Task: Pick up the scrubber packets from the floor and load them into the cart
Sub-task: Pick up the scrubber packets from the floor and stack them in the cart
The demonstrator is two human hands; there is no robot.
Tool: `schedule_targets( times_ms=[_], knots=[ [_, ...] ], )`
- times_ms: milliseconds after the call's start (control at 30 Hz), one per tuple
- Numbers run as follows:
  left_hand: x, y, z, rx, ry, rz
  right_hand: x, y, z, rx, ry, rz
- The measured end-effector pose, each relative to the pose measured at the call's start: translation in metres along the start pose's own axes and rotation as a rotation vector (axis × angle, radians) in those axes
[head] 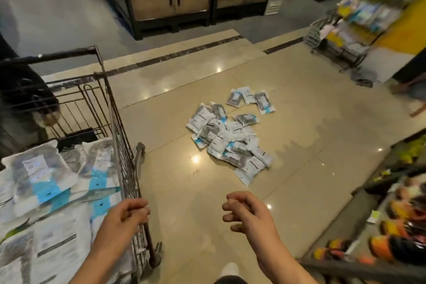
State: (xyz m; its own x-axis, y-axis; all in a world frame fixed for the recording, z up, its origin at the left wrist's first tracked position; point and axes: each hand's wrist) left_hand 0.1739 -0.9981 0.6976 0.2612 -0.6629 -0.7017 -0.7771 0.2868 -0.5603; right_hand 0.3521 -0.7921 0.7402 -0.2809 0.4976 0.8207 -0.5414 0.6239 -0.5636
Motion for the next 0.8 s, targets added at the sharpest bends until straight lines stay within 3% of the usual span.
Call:
schedule_targets(
  times_ms=[367, 600, 800],
  knots=[
    [-0.104, 0.023, 0.137, 0.166, 0.184, 0.062, 0.021, 0.067, -0.156, -0.219, 0.178, 0.054],
    [-0.152, 0.084, 0.178, 0.219, 0.239, -0.041, 0.038, 0.141, -0.176, -0.296, 0.171, 0.193],
    [-0.208, 0.167, 0.221, 0.239, 0.284, -0.096, 0.094, 0.228, -0.177, -0.364, 0.114, 0.228]
  ],
)
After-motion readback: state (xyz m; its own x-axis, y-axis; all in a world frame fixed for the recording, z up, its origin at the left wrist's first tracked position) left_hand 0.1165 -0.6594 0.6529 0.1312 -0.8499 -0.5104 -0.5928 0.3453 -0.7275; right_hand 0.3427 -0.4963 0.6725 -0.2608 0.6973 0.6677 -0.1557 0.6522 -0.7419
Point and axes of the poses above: each hand's wrist, its own y-axis towards the middle knuckle, its own z-axis out of the palm, x = y × z, and after that the axes turned 11 degrees about y, right-handed
